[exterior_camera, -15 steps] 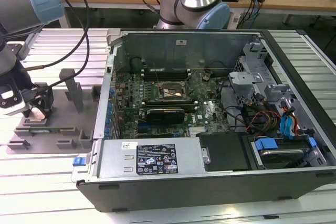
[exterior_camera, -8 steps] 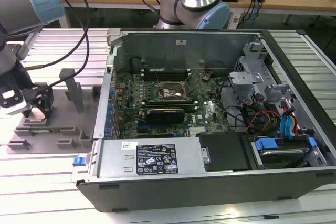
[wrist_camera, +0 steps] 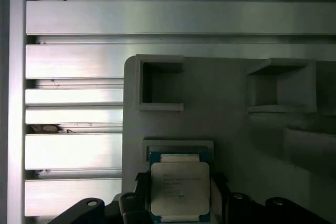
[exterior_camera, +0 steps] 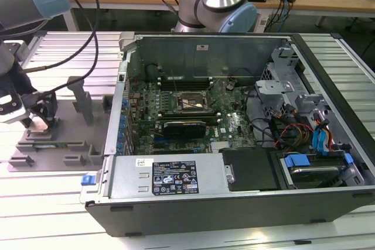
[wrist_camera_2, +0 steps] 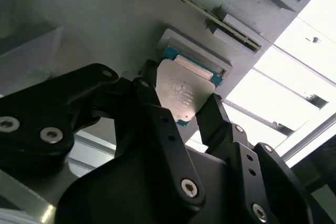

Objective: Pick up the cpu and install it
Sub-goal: 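Pick up the cpu and move it towards the insertion slot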

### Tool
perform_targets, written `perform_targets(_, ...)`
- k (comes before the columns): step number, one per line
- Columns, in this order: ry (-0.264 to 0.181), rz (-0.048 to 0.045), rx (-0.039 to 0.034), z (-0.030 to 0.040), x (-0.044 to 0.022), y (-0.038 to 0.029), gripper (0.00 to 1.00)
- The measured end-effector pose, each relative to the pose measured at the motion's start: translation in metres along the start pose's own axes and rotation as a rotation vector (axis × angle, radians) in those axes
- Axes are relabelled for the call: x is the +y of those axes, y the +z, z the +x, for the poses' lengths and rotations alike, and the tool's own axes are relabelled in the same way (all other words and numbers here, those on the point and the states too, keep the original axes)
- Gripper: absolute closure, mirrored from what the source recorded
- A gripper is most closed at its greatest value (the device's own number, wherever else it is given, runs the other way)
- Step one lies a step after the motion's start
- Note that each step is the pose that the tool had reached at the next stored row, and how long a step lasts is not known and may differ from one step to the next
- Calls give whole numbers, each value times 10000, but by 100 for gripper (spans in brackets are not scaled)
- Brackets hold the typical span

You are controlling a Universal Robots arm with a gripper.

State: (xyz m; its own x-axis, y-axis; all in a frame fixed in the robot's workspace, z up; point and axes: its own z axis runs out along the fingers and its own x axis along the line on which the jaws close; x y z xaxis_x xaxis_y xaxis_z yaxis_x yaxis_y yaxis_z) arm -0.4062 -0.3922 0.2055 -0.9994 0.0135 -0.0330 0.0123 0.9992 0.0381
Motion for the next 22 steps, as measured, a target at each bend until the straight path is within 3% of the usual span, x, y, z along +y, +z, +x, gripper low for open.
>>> perform_targets(3, -1, 40, 0, -5, 5, -141, 46)
perform_targets(5, -1, 47, -1, -6, 7, -188, 46)
perform_targets(8, -1, 57, 0, -11, 12, -323, 46)
perform_targets(10, -1, 58, 0, -12, 14, -377, 46)
perform_targets(16, -1, 60, -1, -23, 27, -696, 46)
perform_targets(20, -1, 59, -1, -27, 32, -825, 46)
perform_targets(22, -1, 61, 0, -30, 36, -932, 46)
